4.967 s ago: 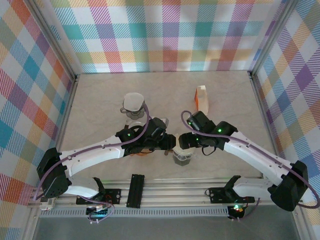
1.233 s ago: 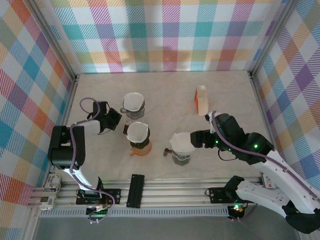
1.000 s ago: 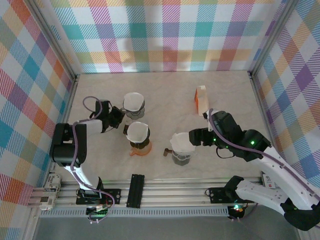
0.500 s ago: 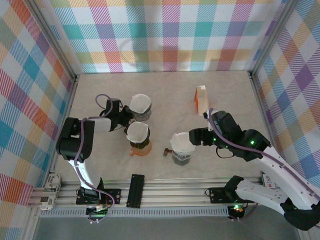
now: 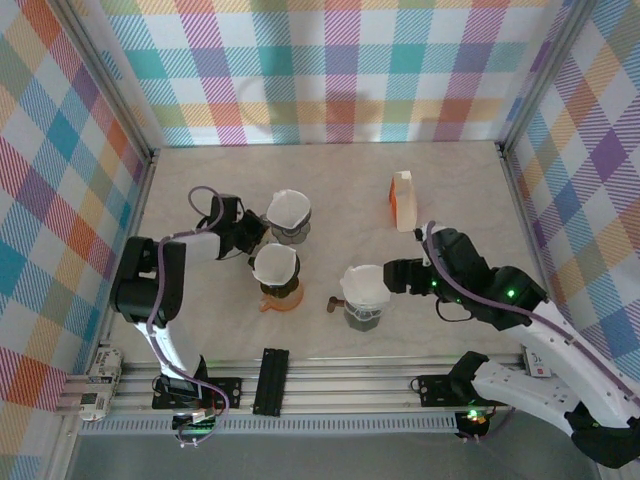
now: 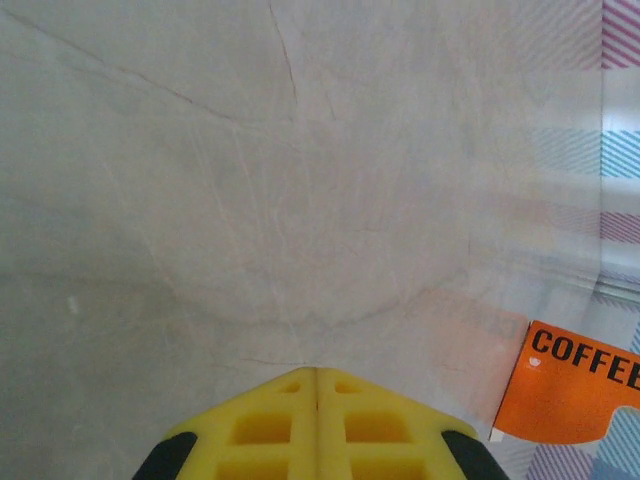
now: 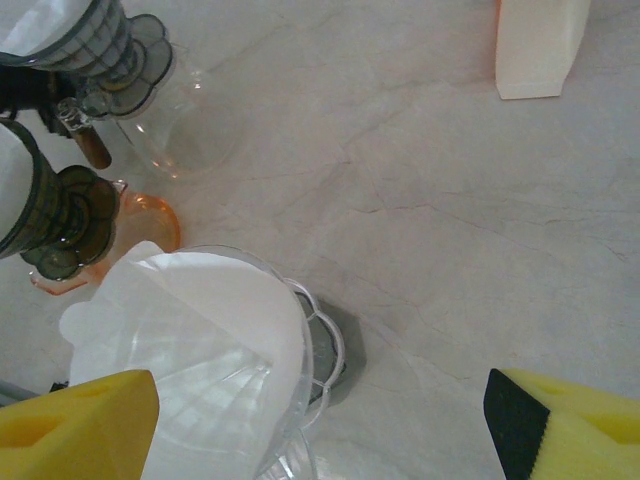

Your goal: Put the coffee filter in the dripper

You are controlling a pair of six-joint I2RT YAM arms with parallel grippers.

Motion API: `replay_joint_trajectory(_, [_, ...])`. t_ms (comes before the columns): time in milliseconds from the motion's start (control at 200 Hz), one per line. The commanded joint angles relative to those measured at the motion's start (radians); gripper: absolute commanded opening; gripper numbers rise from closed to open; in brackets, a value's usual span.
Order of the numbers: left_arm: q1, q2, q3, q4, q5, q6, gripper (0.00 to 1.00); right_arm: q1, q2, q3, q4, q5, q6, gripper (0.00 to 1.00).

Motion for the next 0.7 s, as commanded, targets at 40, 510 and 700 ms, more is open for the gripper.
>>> replay_joint_trajectory(40, [0.010,-0.159,0.062,-0.160,-0.105,0.142,0.09,-0.003,-0.061,-0.032,0.031,0.067,0.025,0.86])
replay_joint_trajectory(510, [0.007,-0.614,-0.065,-0.336,-0.282,0.311,0.58,-0.003,-0.217,-0.197,0.146,0.139,-0.013,0.98])
replay_joint_trajectory(700, [0.010,-0.695,-0.110,-0.416,-0.331,0.314,0.67,-0.004,-0.189,-0.199,0.153,0.114,-0.025,0.99])
